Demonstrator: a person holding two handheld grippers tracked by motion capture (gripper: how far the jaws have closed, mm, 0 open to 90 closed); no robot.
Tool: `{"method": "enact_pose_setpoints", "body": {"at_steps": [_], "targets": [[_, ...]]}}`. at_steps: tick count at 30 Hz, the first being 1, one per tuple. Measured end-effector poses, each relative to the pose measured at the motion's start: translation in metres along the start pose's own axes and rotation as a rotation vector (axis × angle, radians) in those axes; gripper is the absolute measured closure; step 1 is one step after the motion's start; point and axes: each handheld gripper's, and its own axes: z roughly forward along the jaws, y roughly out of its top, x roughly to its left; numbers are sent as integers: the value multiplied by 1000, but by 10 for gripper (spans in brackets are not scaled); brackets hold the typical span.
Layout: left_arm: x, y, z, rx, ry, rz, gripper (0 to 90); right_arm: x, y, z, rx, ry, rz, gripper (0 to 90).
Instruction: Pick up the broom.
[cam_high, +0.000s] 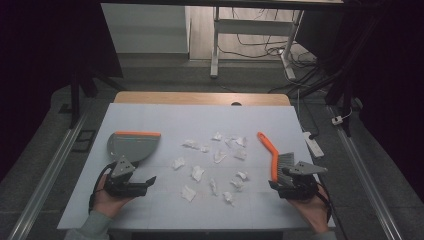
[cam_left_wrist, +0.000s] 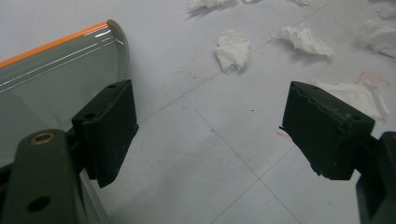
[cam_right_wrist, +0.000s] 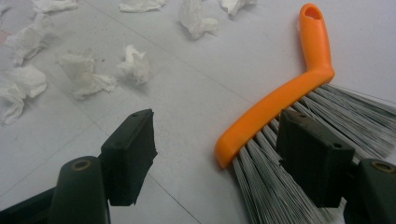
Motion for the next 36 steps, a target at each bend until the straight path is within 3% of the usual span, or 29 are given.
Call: {"method": "enact_pose_setpoints", "body": {"at_steps": [13,17,20,24,36], "targets": [[5,-2,-6,-3,14,-14,184,2,2,0,15,2,-4,285],[7,-3,-9,-10,14,-23,186,4,8,-5,25,-27,-2,284],[6,-3,-6,1,10,-16,185,0,15,-7,45,-44,44,285],[5,-3,-6,5,2,-7,185,-4,21,-7,53,-42,55,287],[4,-3,-7,0,7,-9,185,-15,58,-2,153,-60,90,289]]}}
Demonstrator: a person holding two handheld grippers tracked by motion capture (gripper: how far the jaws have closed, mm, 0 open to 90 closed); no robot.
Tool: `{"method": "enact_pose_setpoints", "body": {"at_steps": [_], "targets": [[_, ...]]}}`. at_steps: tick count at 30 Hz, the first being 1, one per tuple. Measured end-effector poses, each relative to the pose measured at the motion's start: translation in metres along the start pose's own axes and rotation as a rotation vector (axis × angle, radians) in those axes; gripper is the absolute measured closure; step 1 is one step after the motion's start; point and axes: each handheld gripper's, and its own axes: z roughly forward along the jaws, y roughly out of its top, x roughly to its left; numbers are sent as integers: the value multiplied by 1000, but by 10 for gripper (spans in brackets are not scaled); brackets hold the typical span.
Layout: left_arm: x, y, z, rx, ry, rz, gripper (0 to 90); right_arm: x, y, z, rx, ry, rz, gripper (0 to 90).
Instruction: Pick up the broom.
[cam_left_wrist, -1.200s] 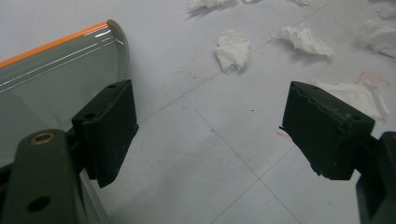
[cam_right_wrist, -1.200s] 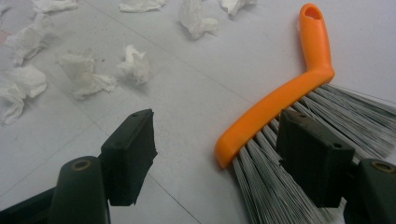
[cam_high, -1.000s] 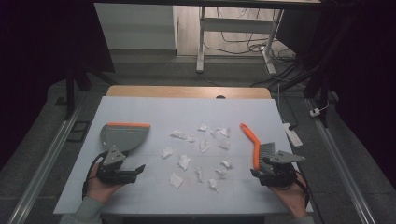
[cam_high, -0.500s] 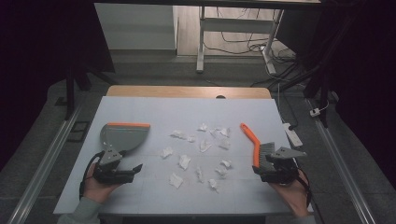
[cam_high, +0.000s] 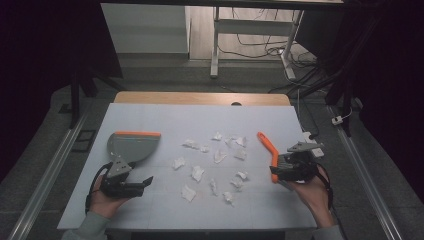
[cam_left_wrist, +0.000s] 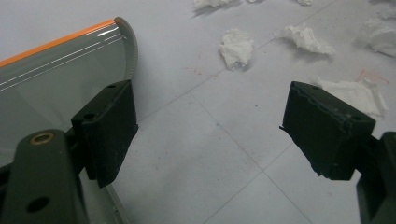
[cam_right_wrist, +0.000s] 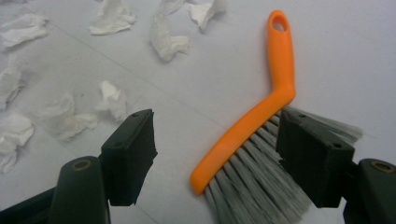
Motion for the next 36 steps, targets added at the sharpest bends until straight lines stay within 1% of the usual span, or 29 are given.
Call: {"method": "enact_pose_setpoints", "body": {"at_steps": [2,9,10,13,17,18,19,22,23,24,27,29,32,33,34,35,36], "targets": [[0,0,0,0,1,0,185,-1,5,0,11,-12,0,292],[0,-1,1,3,-5,2,186,-10,28,6,67,-45,29,289],[0,-1,1,3,-5,2,185,-13,32,9,82,-50,43,284],[0,-1,1,4,-6,5,185,-19,39,16,106,-47,59,280],[-1,-1,2,5,-11,14,186,-27,47,26,136,-62,65,279],[-1,-1,2,5,-13,13,185,-31,50,32,151,-73,69,279],[-1,-1,2,6,-13,13,185,-31,50,32,151,-73,69,279],[-1,-2,2,6,-14,15,185,-38,54,41,176,-84,77,279],[-1,-2,2,7,-14,15,185,-41,55,47,195,-86,85,277],[-1,-2,3,8,-16,15,185,-41,55,47,195,-86,85,277],[-1,-2,4,14,-17,14,185,-46,56,57,234,-89,95,268],[-3,-2,4,18,-16,17,185,-48,58,65,293,-119,88,260],[-3,-2,4,18,-14,17,185,-51,59,74,324,-88,109,268],[-3,-2,4,20,-14,17,185,-52,61,80,352,-104,105,291],[-3,-2,5,21,-14,16,185,-52,61,80,352,-104,105,291],[-3,-2,5,22,-14,15,185,-54,61,85,372,-103,113,314],[-3,-2,5,23,-14,13,185,-54,61,85,372,-103,113,314]]}}
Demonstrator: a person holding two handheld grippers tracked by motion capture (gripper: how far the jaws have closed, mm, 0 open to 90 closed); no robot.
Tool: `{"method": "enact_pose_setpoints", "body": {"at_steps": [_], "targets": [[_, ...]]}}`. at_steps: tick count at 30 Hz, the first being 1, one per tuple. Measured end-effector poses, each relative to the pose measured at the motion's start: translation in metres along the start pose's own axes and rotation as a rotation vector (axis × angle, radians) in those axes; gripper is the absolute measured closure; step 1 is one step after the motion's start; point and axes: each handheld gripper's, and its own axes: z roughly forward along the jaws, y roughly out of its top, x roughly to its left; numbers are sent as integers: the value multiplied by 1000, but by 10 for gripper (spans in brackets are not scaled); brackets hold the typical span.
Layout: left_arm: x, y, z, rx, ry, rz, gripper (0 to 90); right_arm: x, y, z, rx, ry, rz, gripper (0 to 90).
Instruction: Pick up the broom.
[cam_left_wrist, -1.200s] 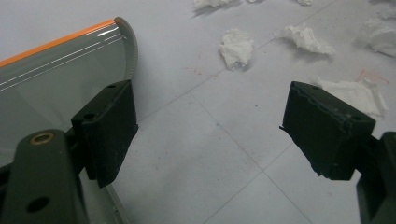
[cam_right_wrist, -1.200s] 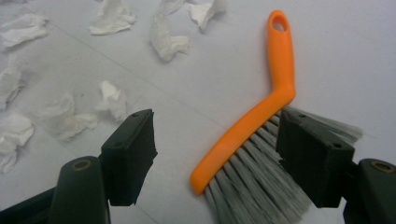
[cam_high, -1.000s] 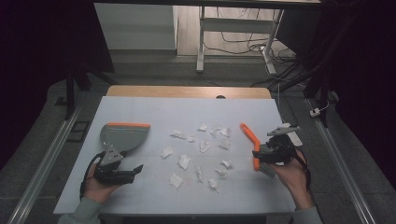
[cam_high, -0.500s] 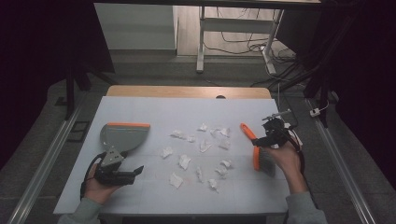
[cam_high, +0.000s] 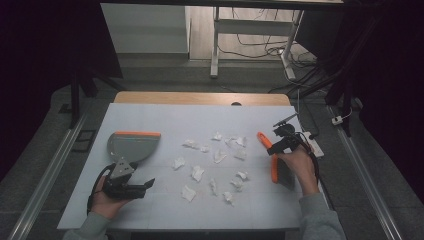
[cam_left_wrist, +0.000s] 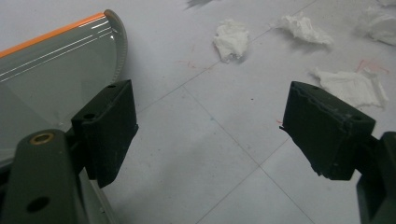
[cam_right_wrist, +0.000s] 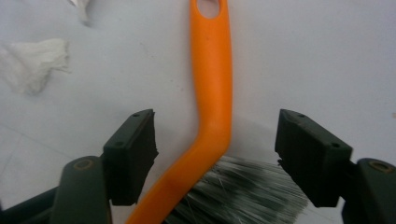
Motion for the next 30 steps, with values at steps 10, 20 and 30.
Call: {"method": "enact_pose_setpoints", "body": {"at_steps": [10,20,30], "targets": [[0,0,0,1,0,-1,185,-3,4,15,89,-8,35,455],[0,-1,-1,0,0,0,185,-2,5,19,109,-12,66,643],[0,-1,-2,-3,4,-1,185,-1,3,18,76,-22,25,703]]}}
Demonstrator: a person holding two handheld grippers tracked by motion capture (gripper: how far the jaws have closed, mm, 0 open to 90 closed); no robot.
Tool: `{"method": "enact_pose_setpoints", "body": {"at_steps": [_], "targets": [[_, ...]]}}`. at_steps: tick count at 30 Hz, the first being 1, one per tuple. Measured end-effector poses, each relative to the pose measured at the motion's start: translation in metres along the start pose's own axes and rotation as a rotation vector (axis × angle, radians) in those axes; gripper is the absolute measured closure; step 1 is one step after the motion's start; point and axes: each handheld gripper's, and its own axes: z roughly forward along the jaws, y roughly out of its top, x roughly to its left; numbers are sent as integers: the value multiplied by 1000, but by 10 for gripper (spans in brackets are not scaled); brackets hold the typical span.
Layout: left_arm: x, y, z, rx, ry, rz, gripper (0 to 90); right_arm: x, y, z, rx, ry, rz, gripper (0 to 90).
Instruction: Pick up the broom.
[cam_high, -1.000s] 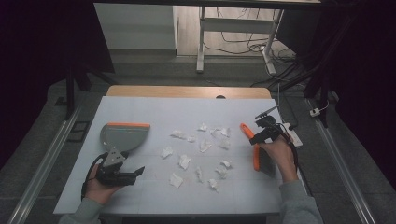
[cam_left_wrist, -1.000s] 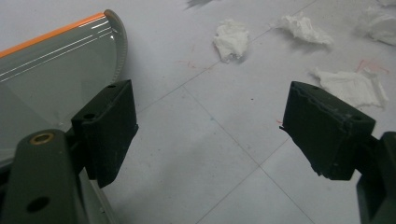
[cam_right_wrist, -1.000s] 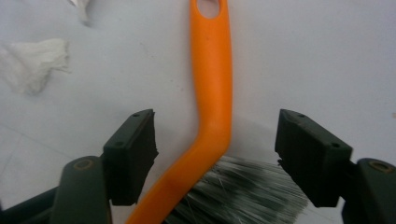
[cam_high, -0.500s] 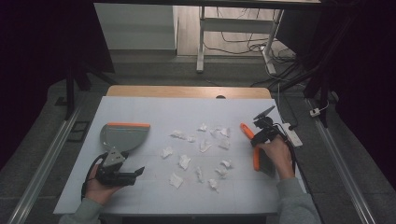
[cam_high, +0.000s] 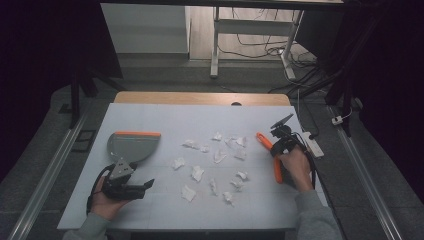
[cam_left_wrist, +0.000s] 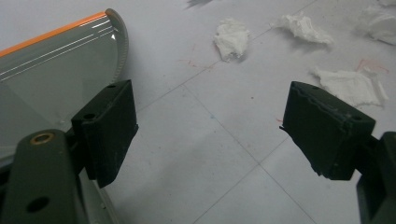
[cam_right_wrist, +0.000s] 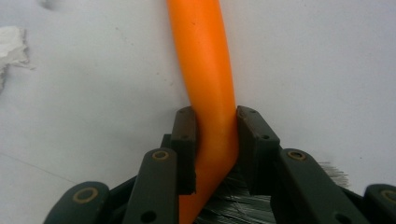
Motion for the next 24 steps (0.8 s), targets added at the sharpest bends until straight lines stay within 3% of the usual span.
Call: {"method": "enact_pose_setpoints", "body": {"at_steps": [3,6,11,14,16,24], "targets": [[1,0,0,0,2,-3,185,-2,-2,-2,-9,9,-20,704],[1,0,0,-2,5,-6,185,-9,-5,-11,-54,30,-12,705],[1,0,-1,-5,9,-6,185,-22,-13,-29,-157,108,25,706],[1,-1,-2,-7,12,-6,184,-29,-17,-40,-227,205,31,706],[2,-1,-2,-7,12,-10,185,-32,-20,-46,-273,246,43,707],[1,-1,-3,-8,14,-8,185,-38,-25,-64,-383,317,51,707]]}}
